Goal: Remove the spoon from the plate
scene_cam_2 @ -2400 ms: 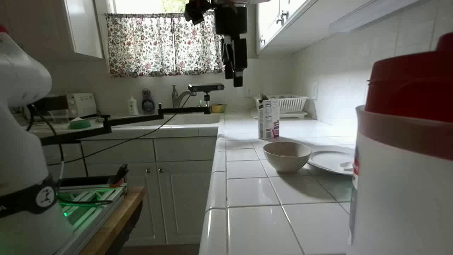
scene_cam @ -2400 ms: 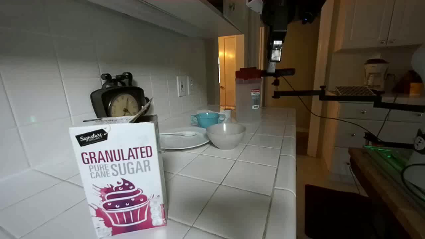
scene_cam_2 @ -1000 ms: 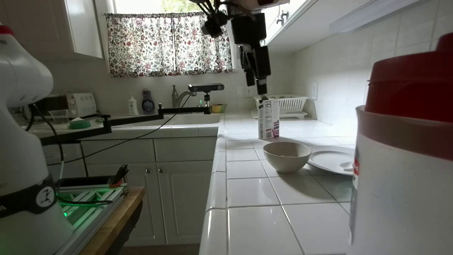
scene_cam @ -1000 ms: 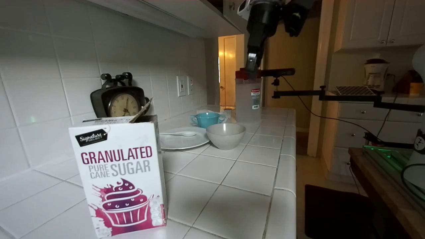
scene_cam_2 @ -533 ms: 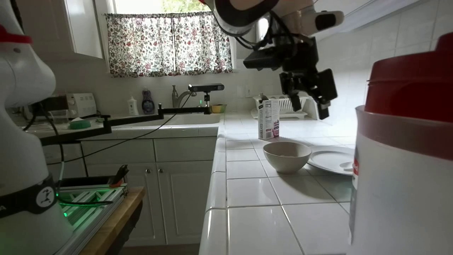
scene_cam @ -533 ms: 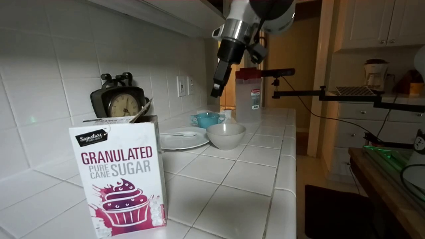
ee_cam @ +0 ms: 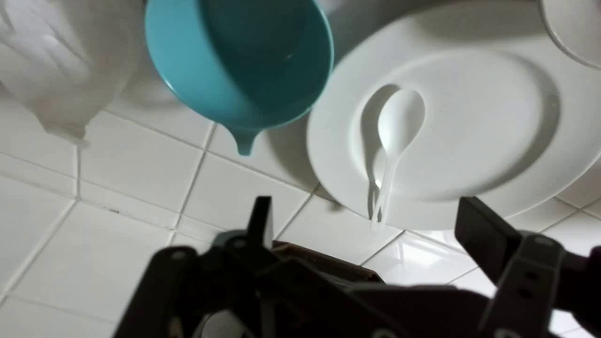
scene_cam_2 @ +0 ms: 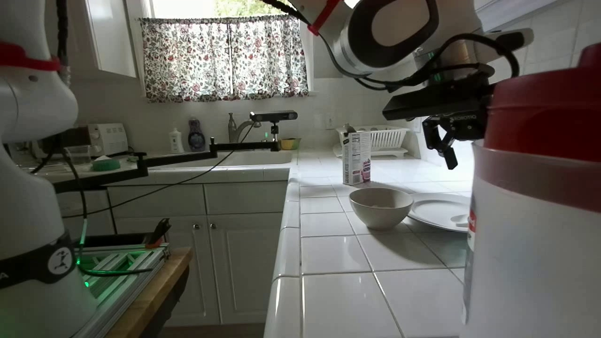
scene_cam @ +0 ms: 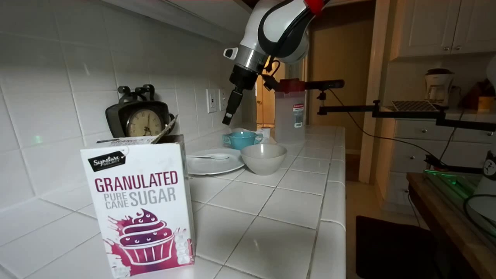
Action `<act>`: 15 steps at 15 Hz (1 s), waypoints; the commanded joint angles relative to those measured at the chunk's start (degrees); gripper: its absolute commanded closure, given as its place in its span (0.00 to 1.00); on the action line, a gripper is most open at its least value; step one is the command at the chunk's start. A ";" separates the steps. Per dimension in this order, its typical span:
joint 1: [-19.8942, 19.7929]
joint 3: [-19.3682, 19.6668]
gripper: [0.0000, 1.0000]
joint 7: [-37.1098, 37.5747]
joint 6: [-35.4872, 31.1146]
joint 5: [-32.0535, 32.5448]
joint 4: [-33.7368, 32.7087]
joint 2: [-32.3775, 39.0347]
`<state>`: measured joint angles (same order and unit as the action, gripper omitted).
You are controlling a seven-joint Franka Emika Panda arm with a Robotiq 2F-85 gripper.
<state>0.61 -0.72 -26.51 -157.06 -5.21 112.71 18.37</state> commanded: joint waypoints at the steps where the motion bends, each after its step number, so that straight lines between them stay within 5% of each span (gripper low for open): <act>1: -1.89 -2.04 0.00 1.18 0.00 1.61 -0.12 -0.04; 15: -1.71 -5.90 0.00 -1.05 -1.39 5.30 -4.49 5.17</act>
<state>-0.18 -5.88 -26.68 -157.85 -2.55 111.47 20.45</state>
